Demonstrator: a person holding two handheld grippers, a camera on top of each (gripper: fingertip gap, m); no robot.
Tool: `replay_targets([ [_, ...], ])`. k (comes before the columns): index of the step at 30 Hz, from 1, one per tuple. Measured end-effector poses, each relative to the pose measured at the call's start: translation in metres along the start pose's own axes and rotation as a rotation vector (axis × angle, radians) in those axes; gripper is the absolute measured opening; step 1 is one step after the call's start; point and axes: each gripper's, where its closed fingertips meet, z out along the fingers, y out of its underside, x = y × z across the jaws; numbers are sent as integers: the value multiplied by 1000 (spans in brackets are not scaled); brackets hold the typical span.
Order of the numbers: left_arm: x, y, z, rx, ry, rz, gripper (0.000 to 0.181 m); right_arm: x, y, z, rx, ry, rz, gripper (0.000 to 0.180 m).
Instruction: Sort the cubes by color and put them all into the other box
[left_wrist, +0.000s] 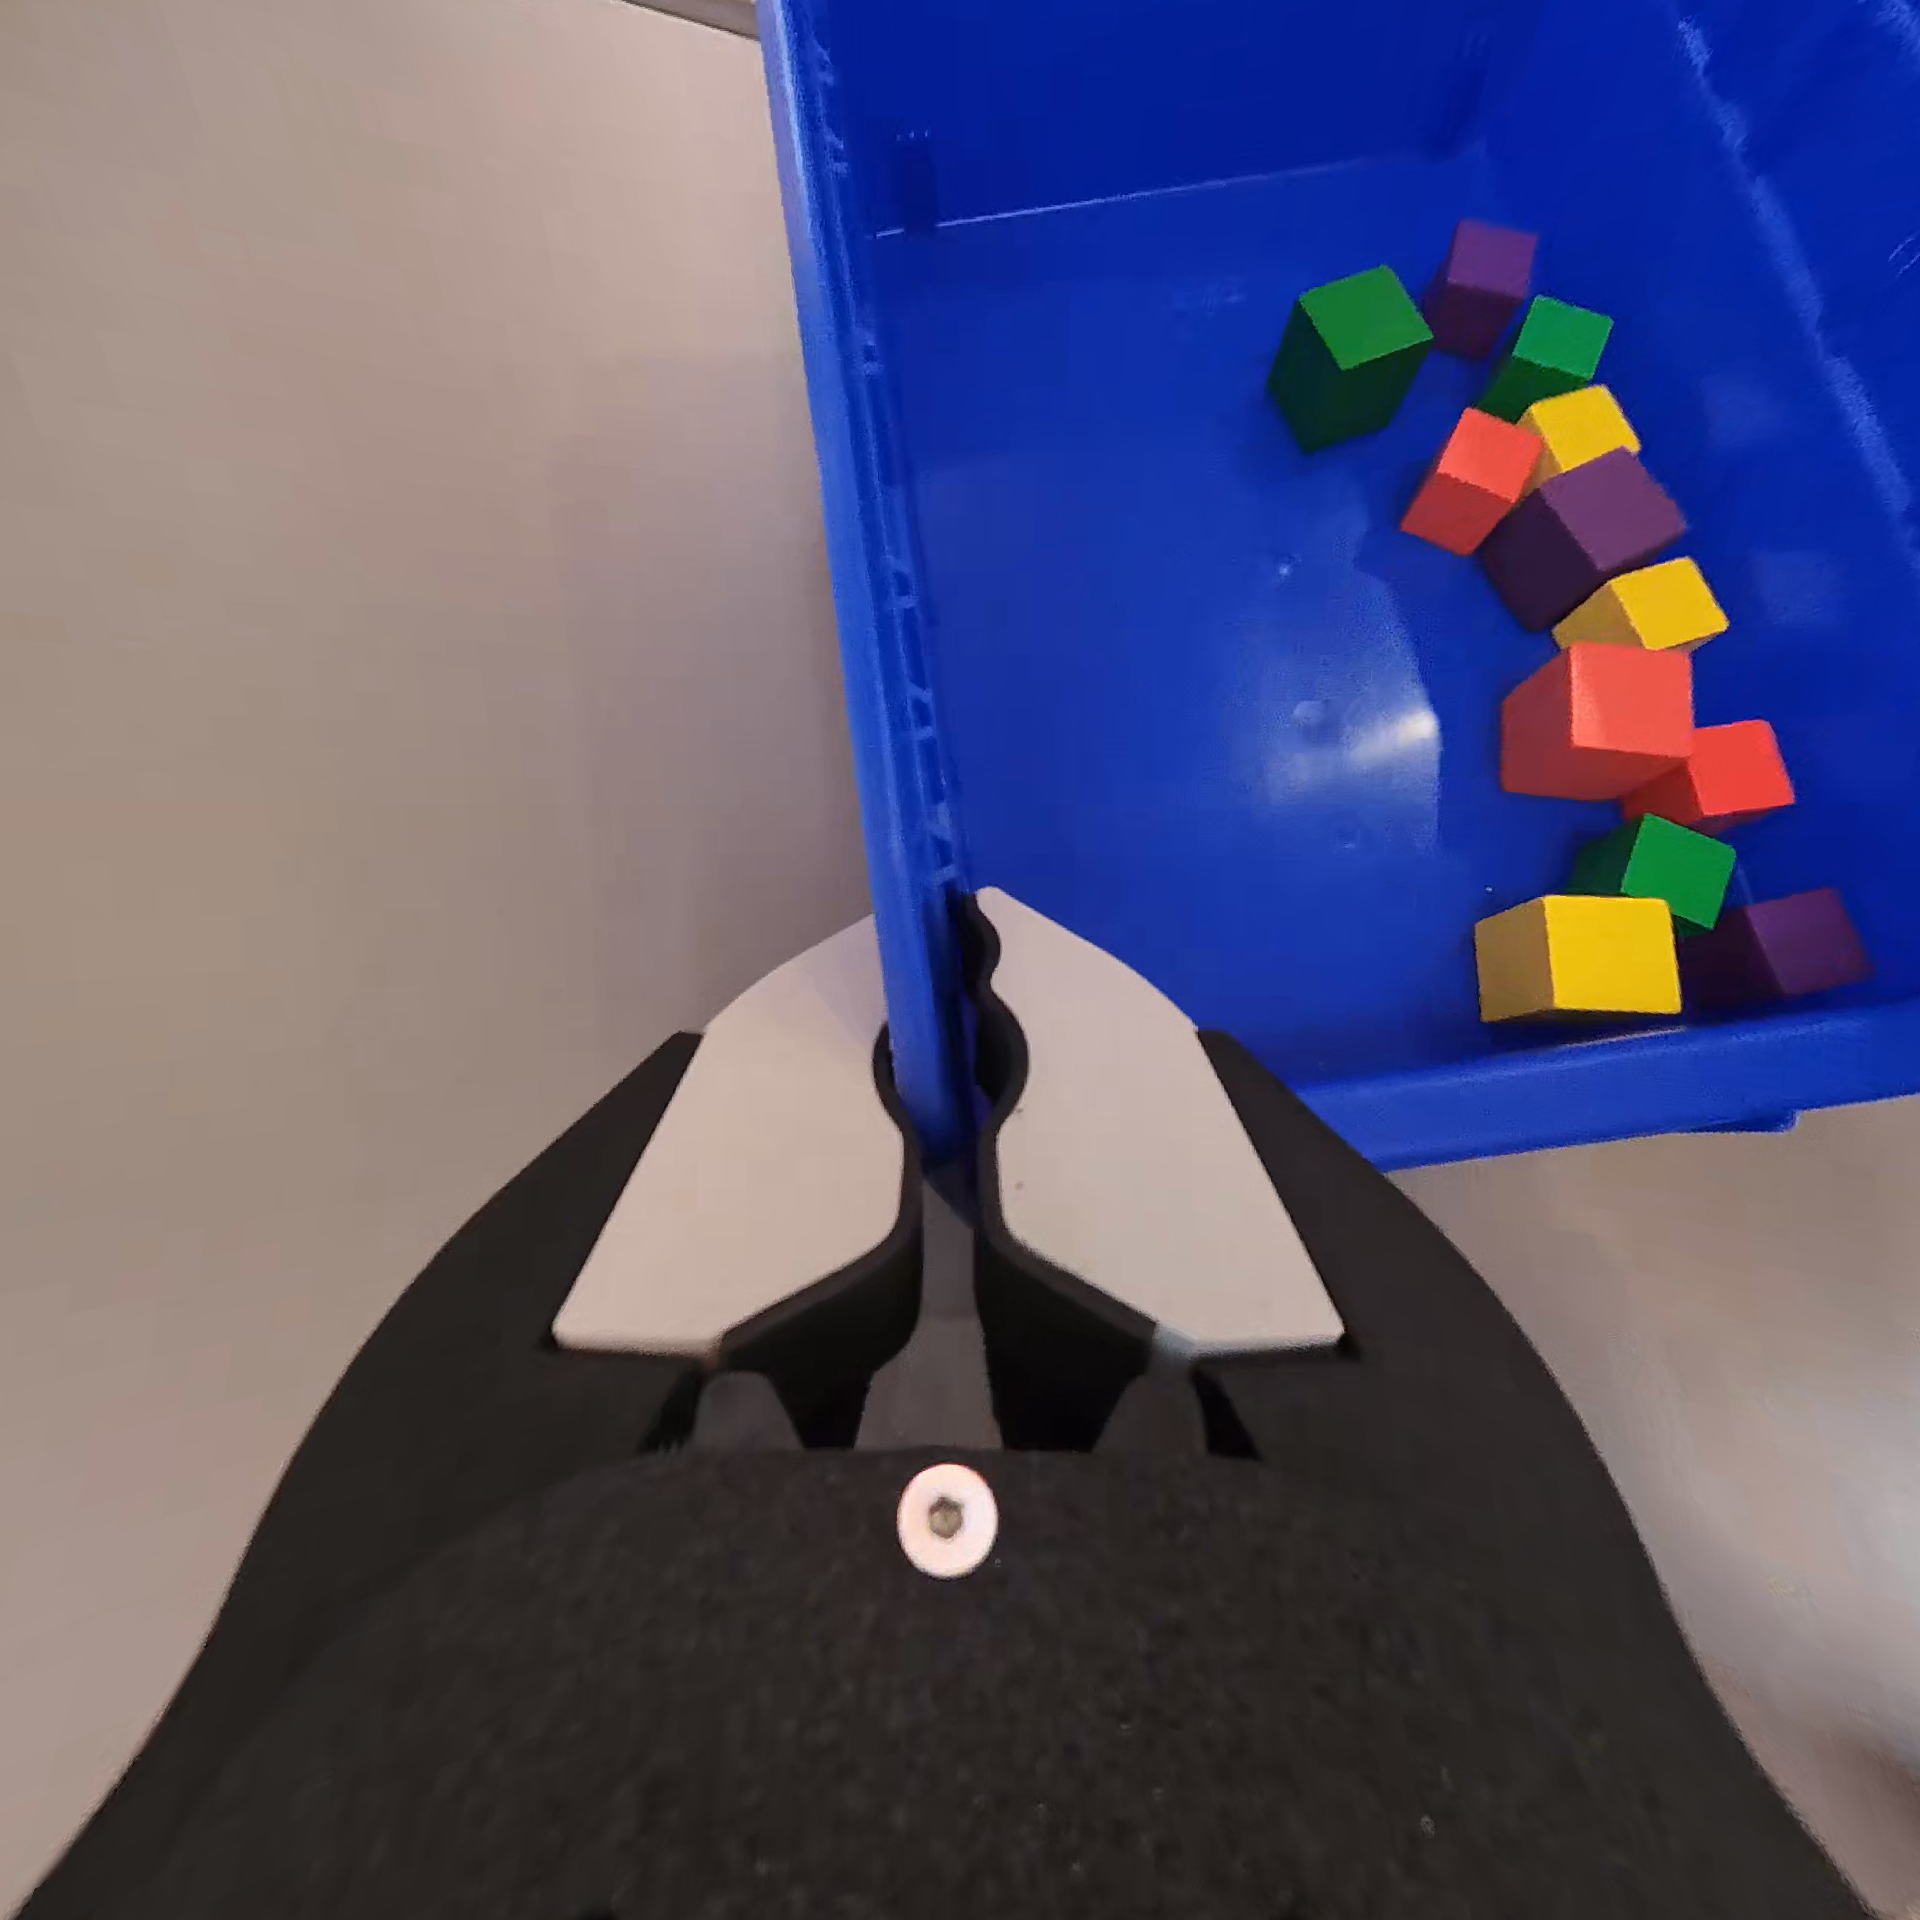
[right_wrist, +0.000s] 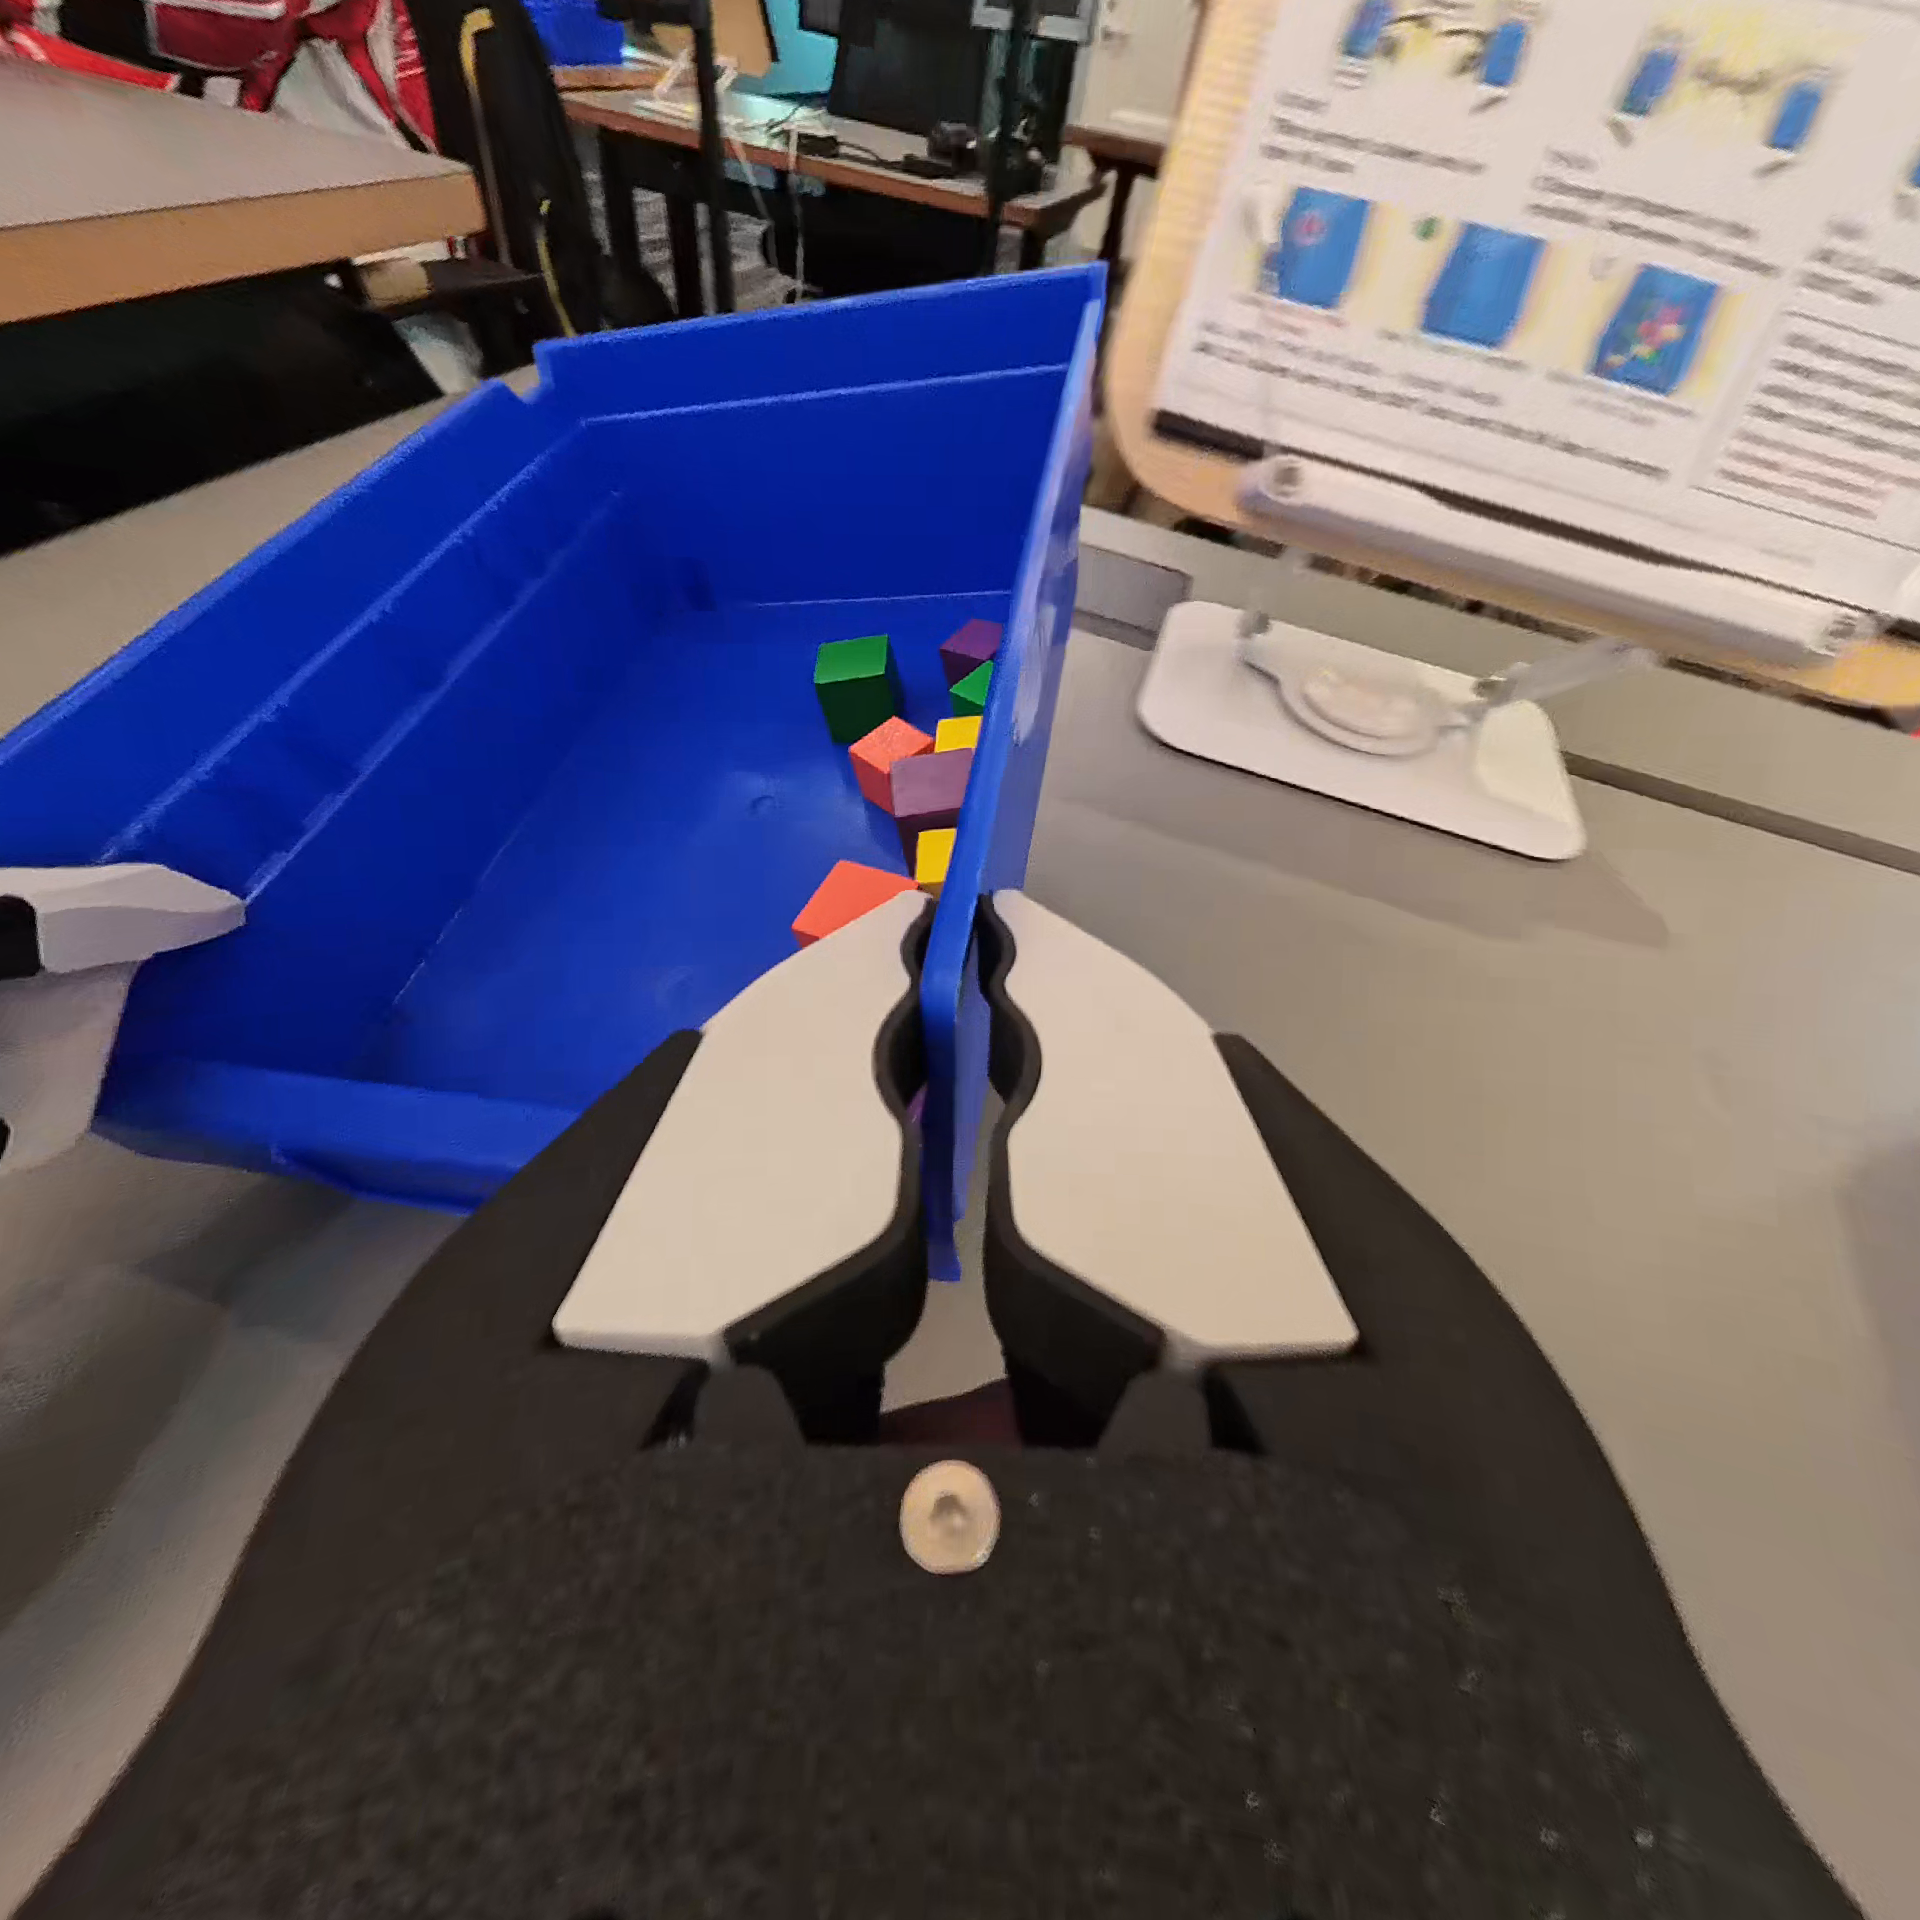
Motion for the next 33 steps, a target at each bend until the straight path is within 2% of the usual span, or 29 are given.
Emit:
replay_targets([
  [7,-77,-14,-16,-119,-100,-14,3,-75,-5,31,-135,-120,-35,9],
  [16,-89,-19,-10,-122,-23,-84,3,-91,-37,36,-120,-102,-134,10],
  [21,-92,-20,-6,-127,-123,96,3,-88,5,46,-179,-170,50,11],
  [25,-89,-22,6,-119,-159,167,4,-82,26,55,-173,-166,157,11],
  [32,-83,-27,16,-113,-146,168,4,-74,28,61,-143,-196,190,13],
  [33,-84,-27,15,-113,-146,167,9,-76,28,60,-134,-222,196,18],
])
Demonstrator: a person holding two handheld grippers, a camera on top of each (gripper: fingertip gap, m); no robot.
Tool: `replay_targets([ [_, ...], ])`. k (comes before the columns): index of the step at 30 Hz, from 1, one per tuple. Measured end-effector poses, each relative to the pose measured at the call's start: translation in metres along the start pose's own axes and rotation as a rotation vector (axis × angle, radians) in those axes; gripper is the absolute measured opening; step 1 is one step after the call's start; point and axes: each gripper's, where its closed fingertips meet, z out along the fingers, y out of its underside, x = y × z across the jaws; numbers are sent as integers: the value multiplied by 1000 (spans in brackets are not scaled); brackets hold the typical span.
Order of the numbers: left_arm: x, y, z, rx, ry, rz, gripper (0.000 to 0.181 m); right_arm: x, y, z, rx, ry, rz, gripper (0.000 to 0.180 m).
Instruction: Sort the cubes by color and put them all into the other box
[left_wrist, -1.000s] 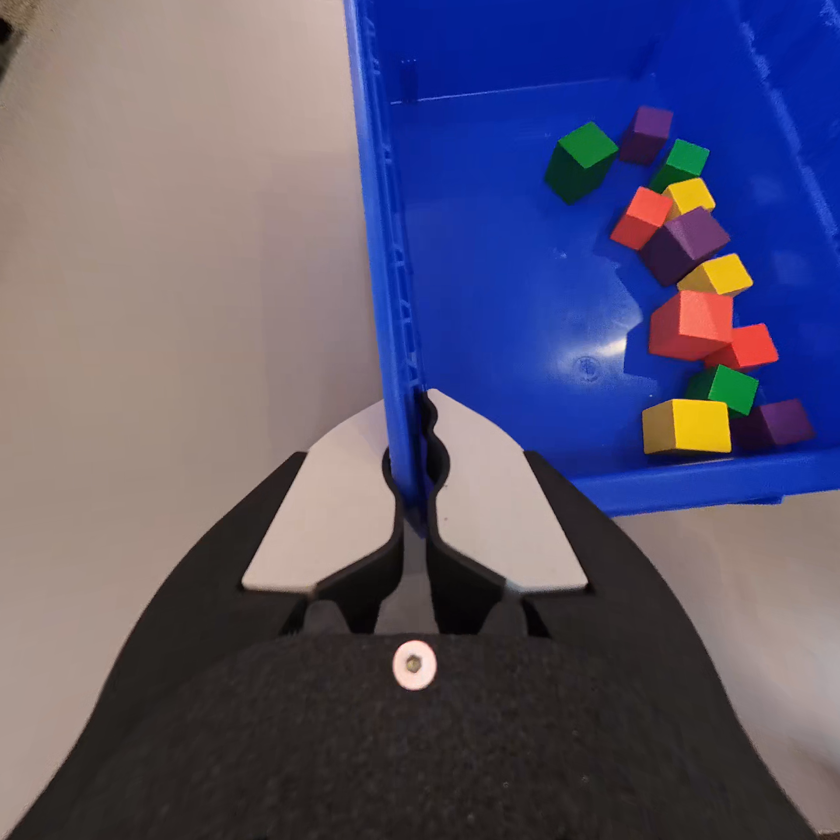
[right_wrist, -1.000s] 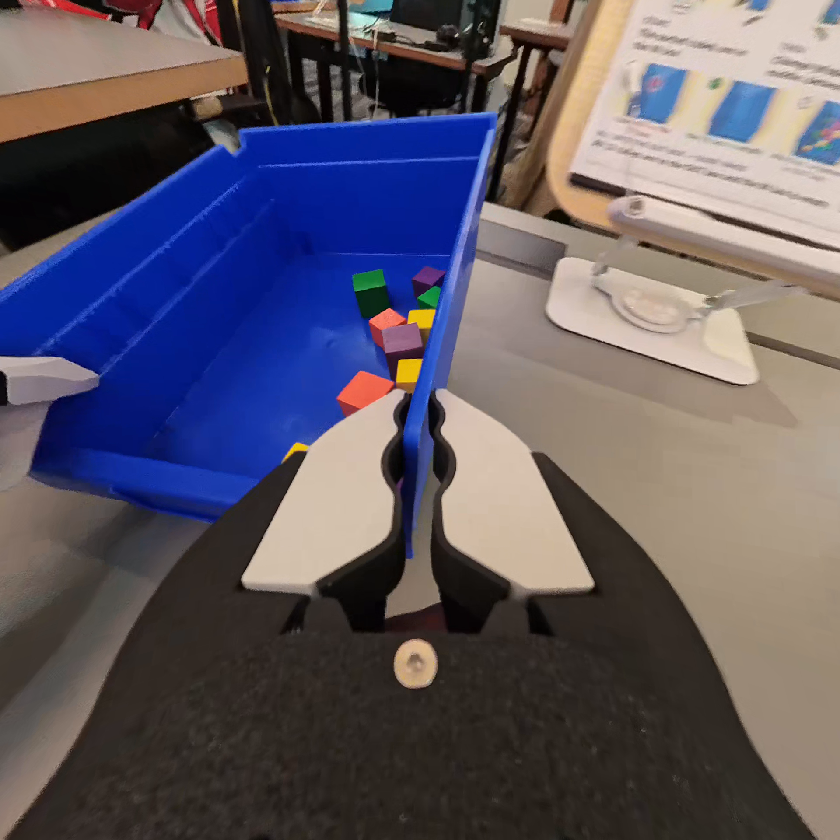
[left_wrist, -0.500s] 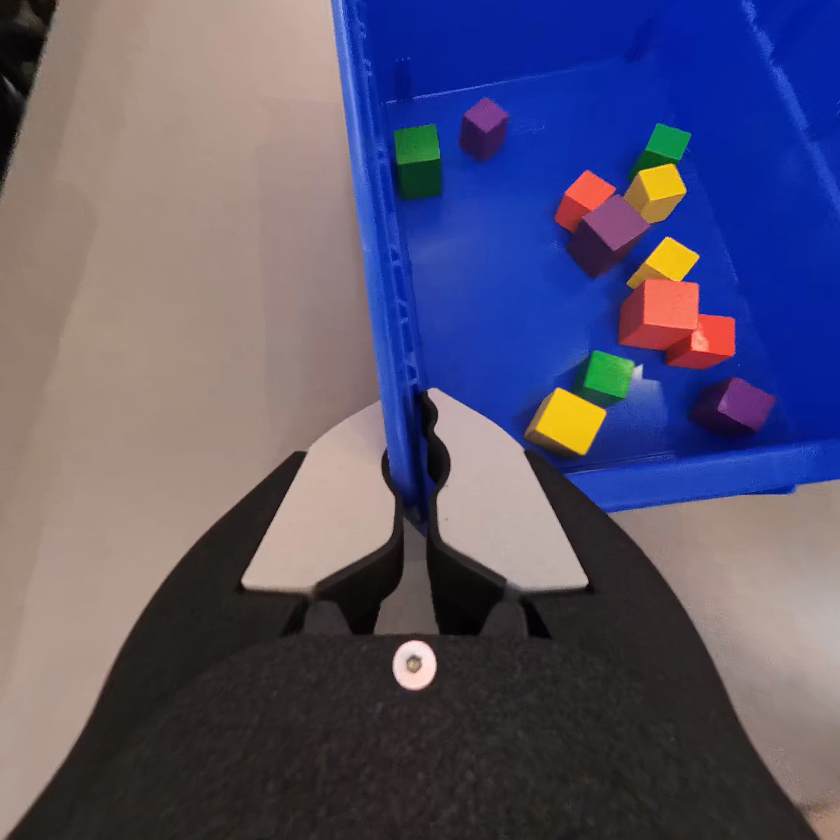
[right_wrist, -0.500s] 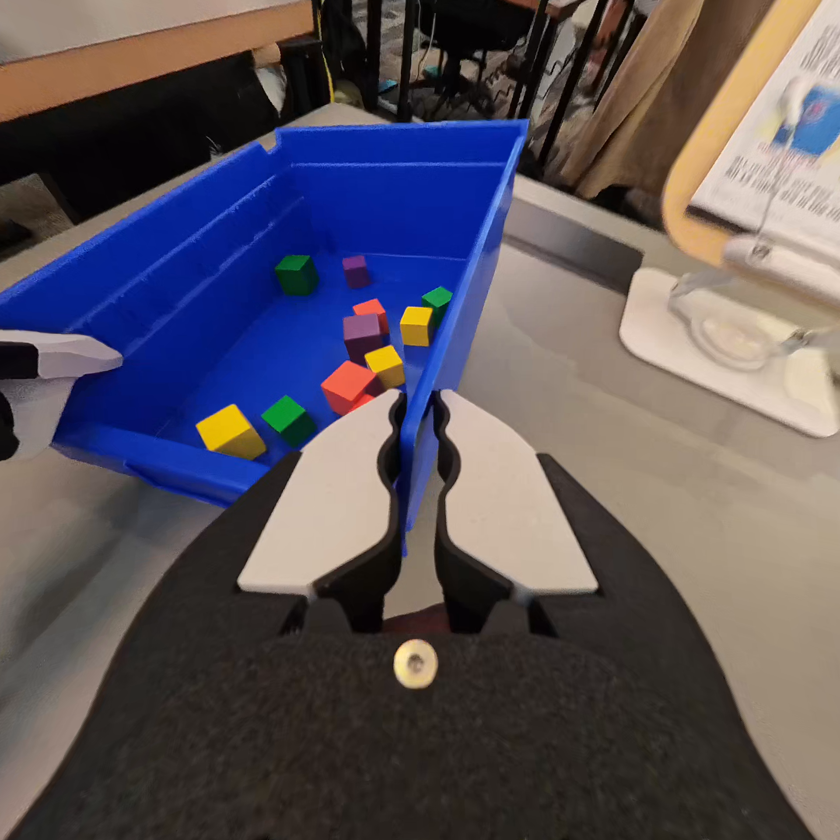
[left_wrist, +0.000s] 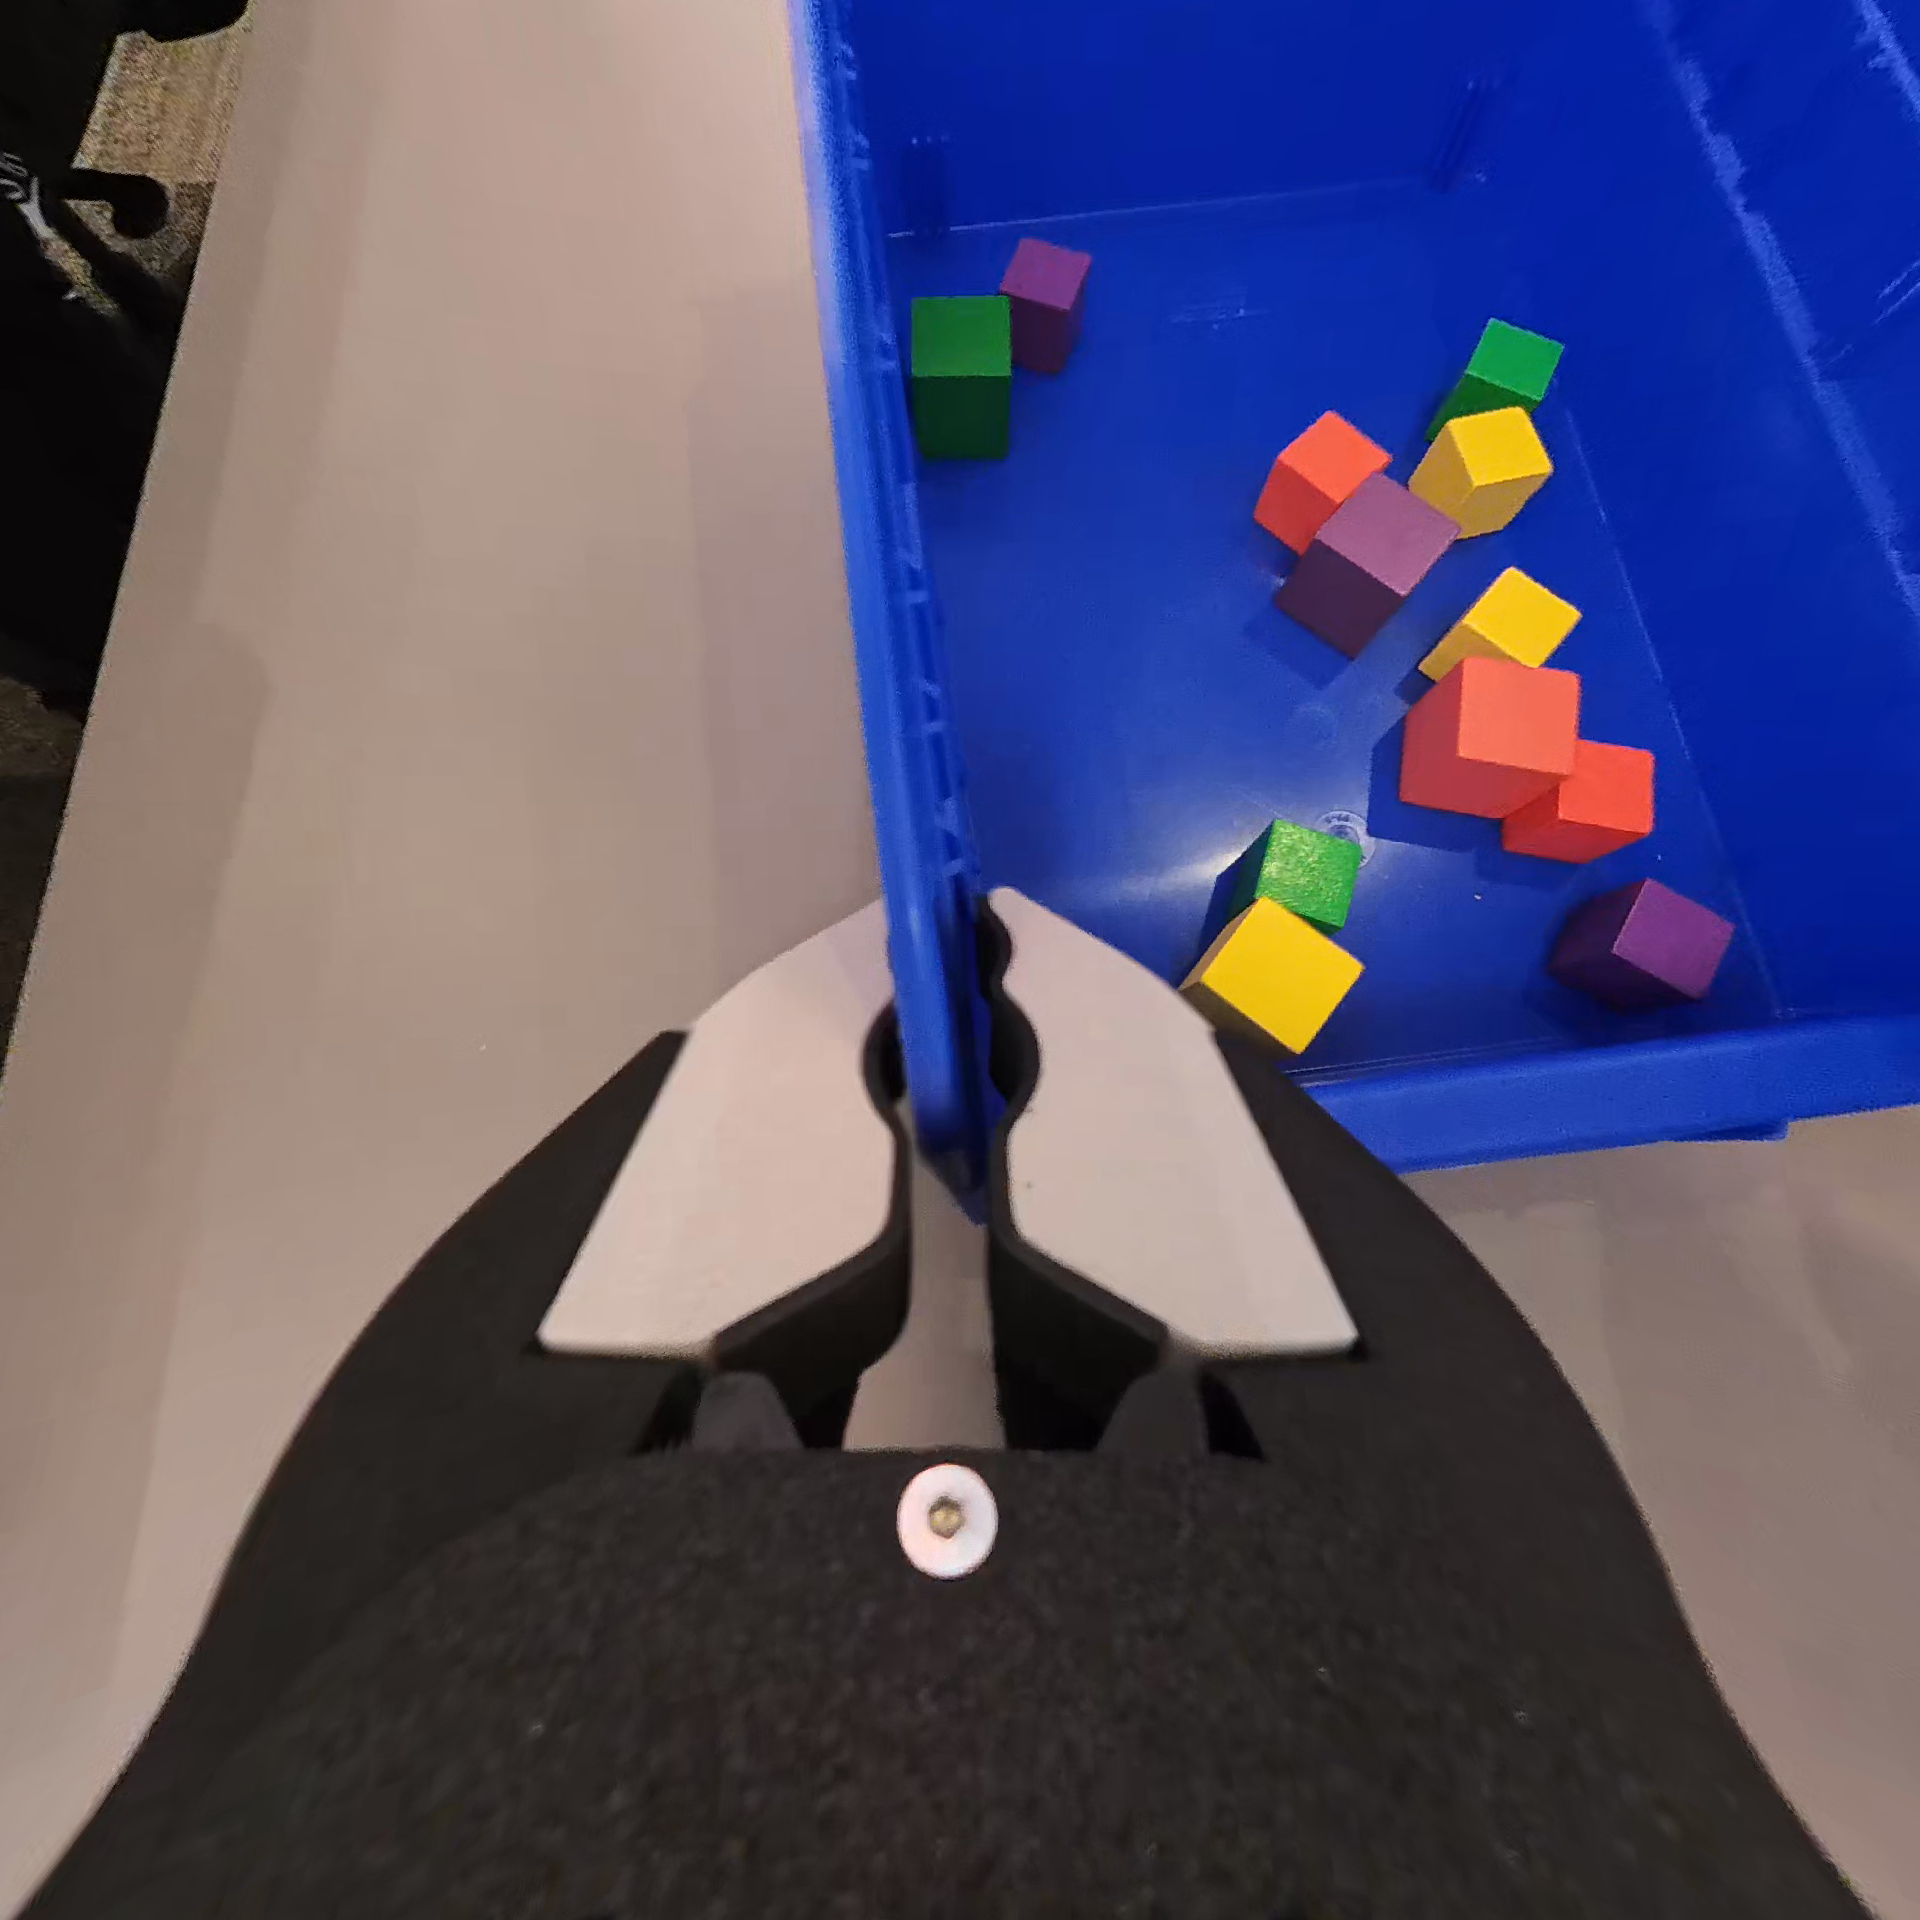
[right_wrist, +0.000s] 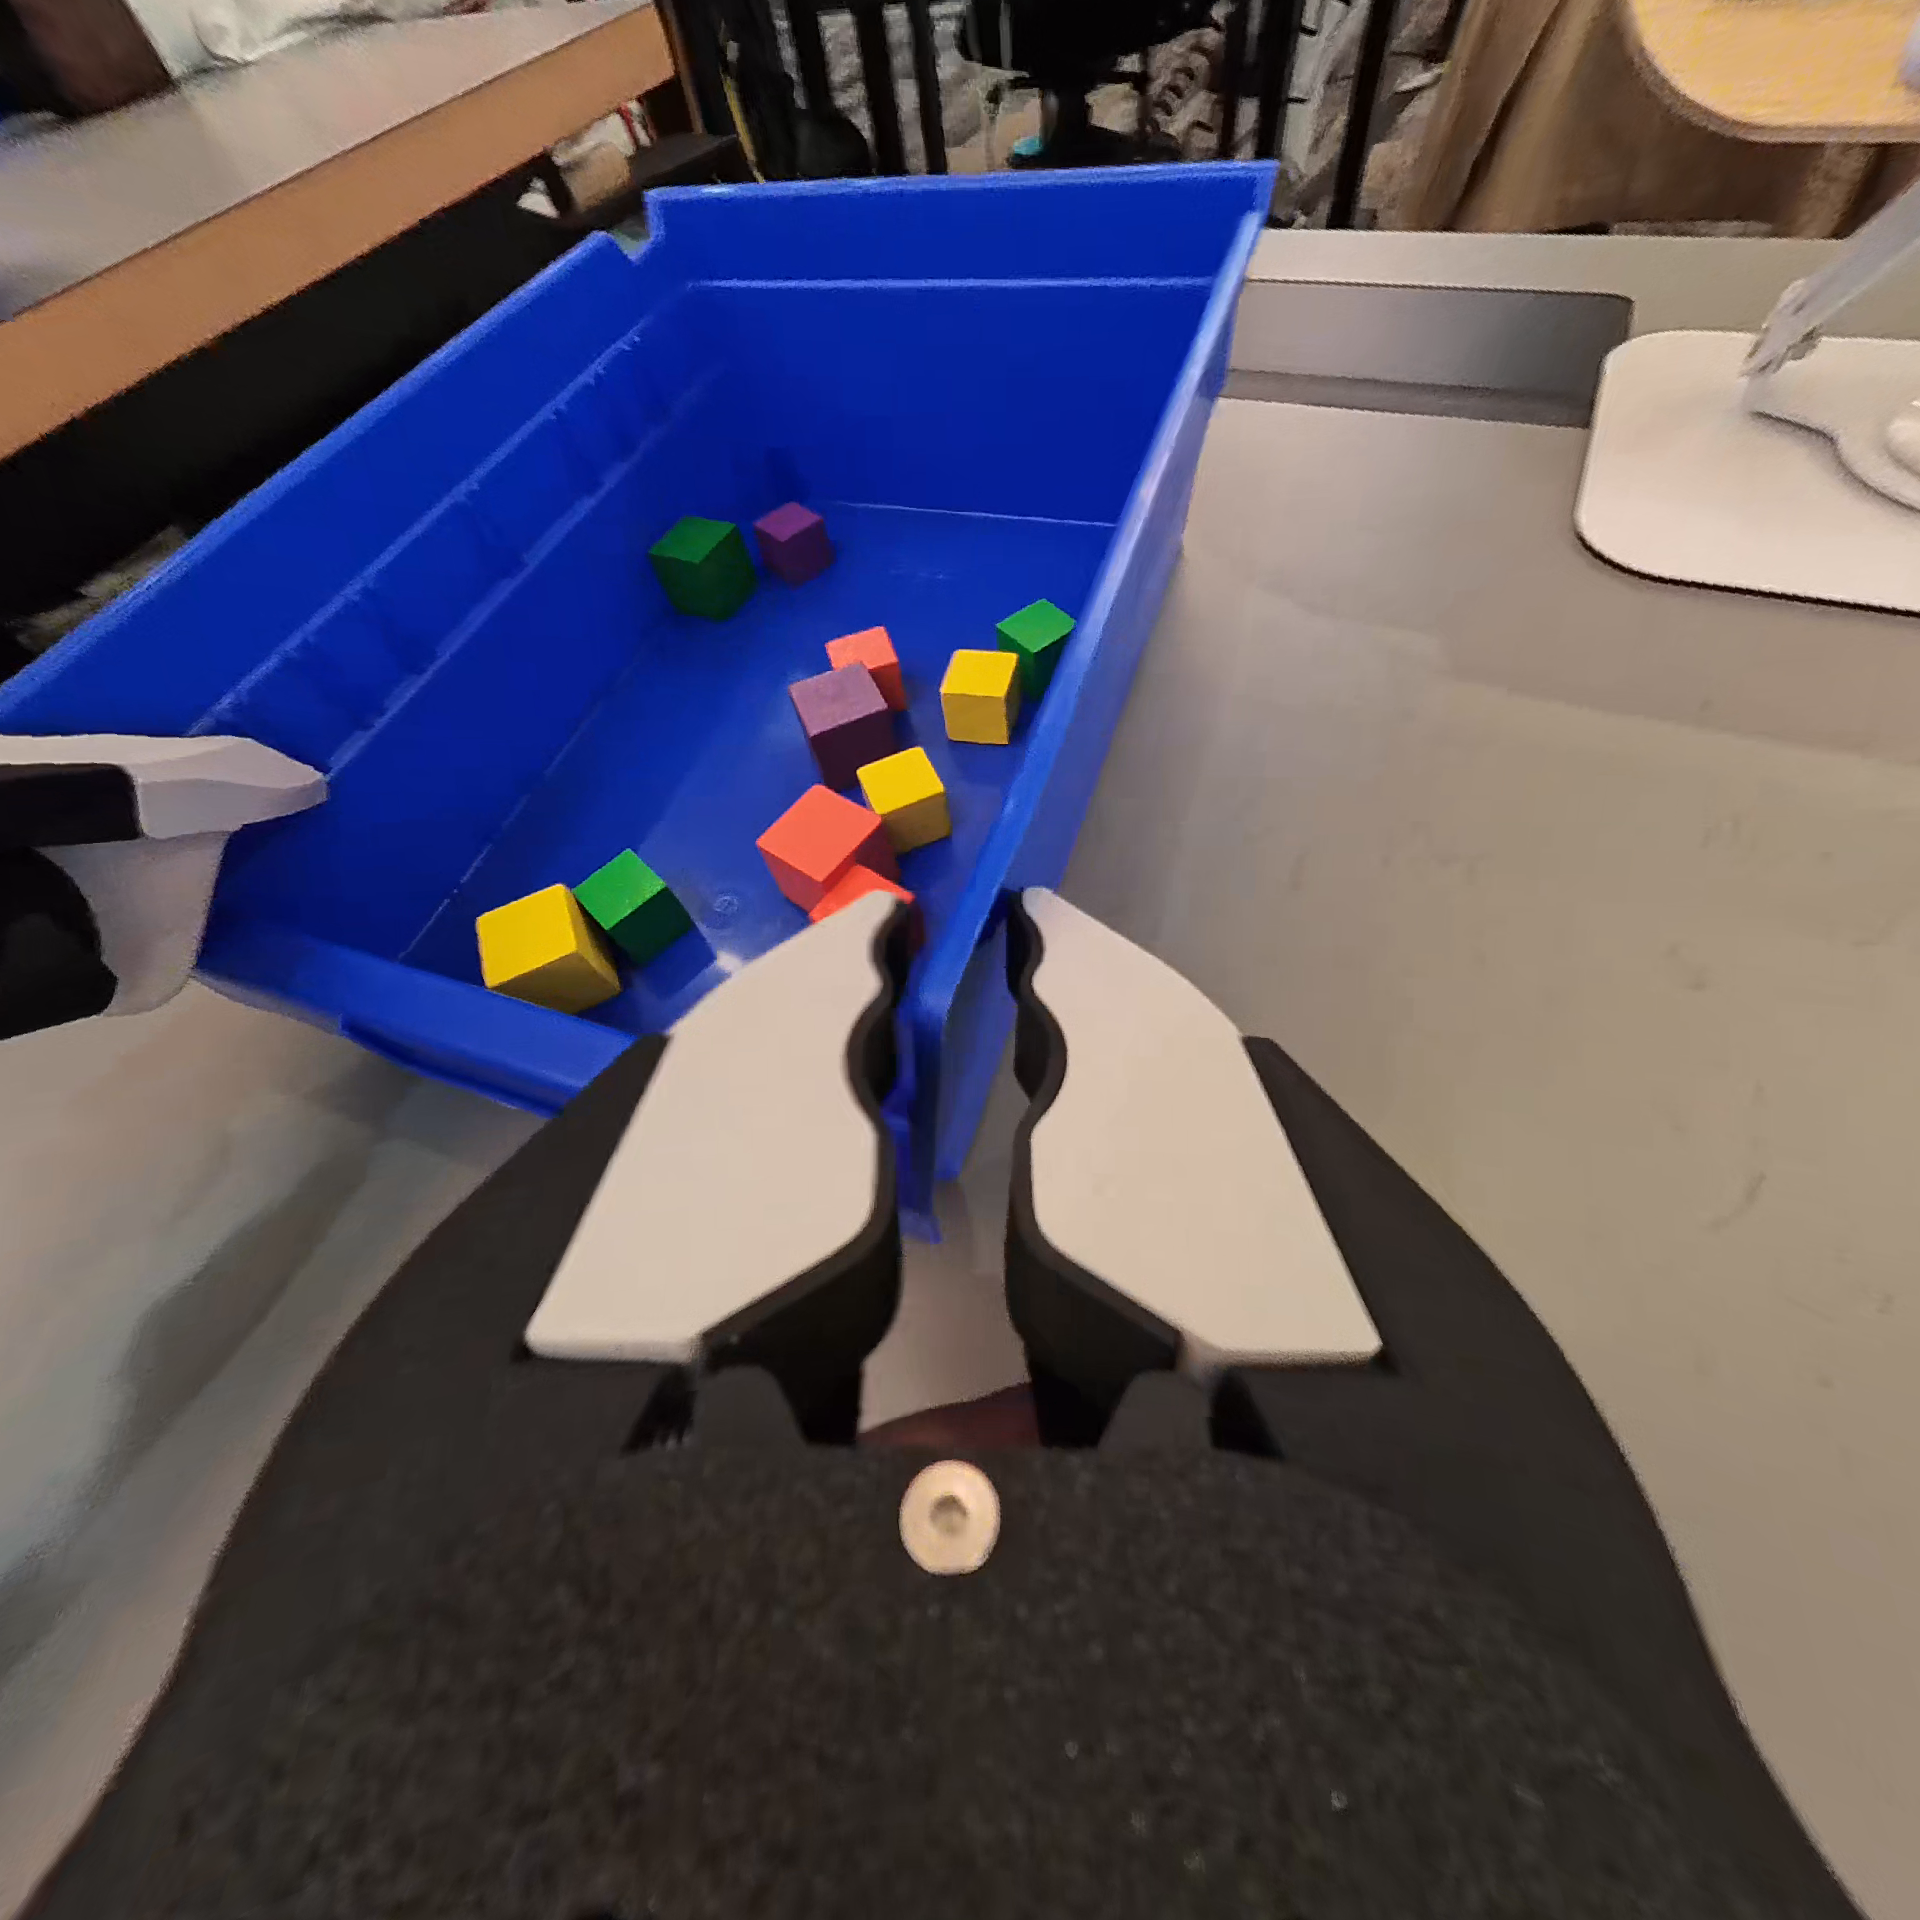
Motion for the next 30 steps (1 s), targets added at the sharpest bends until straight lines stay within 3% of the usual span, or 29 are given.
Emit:
replay_targets([
  [2,-8,0,-8,24,-36,-20,43,-1,-2,-8,23,-47,-5,37],
  [3,-12,-1,-19,56,-55,-31,46,1,-6,-17,41,-61,-17,46],
  [7,-3,-5,-93,276,-73,-57,55,3,-14,-92,131,-252,-157,51],
  [9,37,1,-121,352,61,-66,67,21,-10,-138,181,-306,-256,50],
  [11,92,7,-142,440,245,-78,69,64,-5,-174,227,-253,-317,48],
  [13,133,12,-152,521,292,-76,82,117,-2,-200,266,-153,-324,49],
  [18,197,14,-136,557,206,19,83,237,10,-250,305,98,-186,54],
  [22,229,12,-96,474,226,10,80,312,45,-268,258,259,-104,52],
  [26,213,-14,-60,466,46,18,78,380,53,-277,202,531,-149,50],
  [30,209,-38,-24,415,-14,52,71,412,59,-259,120,526,-52,49],
])
